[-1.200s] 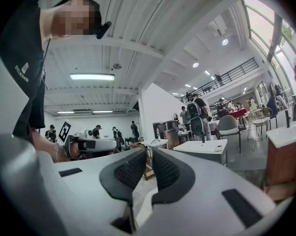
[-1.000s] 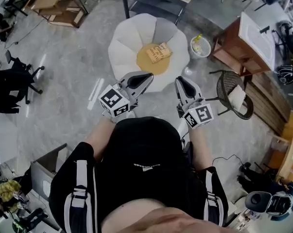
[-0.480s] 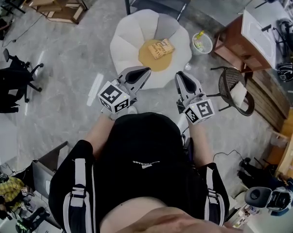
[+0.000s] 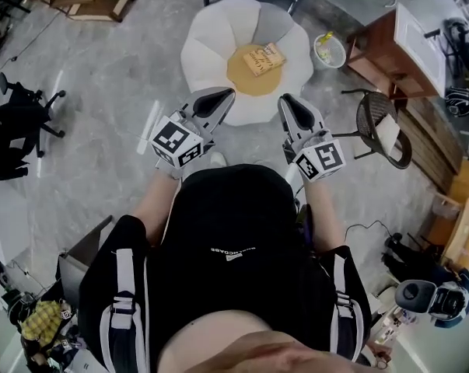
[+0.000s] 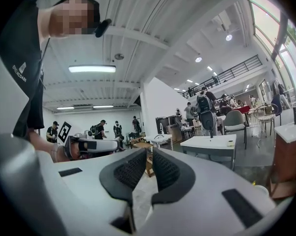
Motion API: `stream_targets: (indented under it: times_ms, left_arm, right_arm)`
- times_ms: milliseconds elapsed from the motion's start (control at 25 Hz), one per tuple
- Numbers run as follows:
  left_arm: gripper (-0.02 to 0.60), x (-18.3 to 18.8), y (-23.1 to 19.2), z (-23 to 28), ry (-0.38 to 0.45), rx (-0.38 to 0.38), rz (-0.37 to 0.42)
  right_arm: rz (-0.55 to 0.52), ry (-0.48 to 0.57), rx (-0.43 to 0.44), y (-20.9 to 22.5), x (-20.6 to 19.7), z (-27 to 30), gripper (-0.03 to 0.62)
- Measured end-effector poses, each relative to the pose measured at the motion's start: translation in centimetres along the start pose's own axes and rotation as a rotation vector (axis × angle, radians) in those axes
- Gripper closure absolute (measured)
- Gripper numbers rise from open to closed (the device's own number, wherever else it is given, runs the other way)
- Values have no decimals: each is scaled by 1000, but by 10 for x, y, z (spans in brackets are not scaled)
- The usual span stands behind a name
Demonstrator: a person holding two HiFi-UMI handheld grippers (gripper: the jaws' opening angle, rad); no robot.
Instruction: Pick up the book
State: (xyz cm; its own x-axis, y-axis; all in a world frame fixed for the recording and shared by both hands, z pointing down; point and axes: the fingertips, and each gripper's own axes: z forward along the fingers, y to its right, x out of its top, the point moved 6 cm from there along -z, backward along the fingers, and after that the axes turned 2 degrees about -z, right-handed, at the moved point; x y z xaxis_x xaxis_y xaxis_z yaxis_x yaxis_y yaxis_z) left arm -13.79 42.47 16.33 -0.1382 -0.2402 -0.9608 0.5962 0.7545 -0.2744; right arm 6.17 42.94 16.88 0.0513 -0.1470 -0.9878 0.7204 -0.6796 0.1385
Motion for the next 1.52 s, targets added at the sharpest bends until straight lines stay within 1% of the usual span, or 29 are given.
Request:
stream_targets:
  times_ms: [120, 240, 440, 640, 800, 920, 1000, 1160, 1240, 1520]
  left_arm:
    - [566, -2, -15, -9, 0, 6, -8]
    - [566, 1, -21, -6, 0, 8, -2]
    - [566, 0, -25, 5, -17, 6, -3]
    - [566, -6, -35, 27, -33, 36, -24]
    - [566, -10, -38, 61, -40, 57, -28]
    - [566, -11, -38, 89, -48, 80, -39]
    - [566, -8, -36, 109, -49, 93, -42]
    - [566, -1, -34, 152, -58, 129, -35]
    - [566, 2, -34, 171, -64, 148, -31]
    - [566, 8, -26, 232, -65, 199, -33]
  right_arm:
    - [-42, -21, 4, -12, -1, 12, 539]
    - [-72, -31, 10, -12, 2, 19, 539]
    - [-65, -36, 20, 2, 3, 30, 539]
    - [-106, -57, 64, 23, 2, 37, 539]
    - [-105, -70, 107, 57, 0, 39, 539]
    - [-84, -79, 120, 90, 3, 40, 539]
    - [-67, -73, 140, 113, 8, 39, 539]
    - [-74, -73, 186, 161, 18, 40, 539]
    - [-60, -67, 203, 184, 22, 43, 539]
    - [-33, -55, 255, 250, 32, 39, 539]
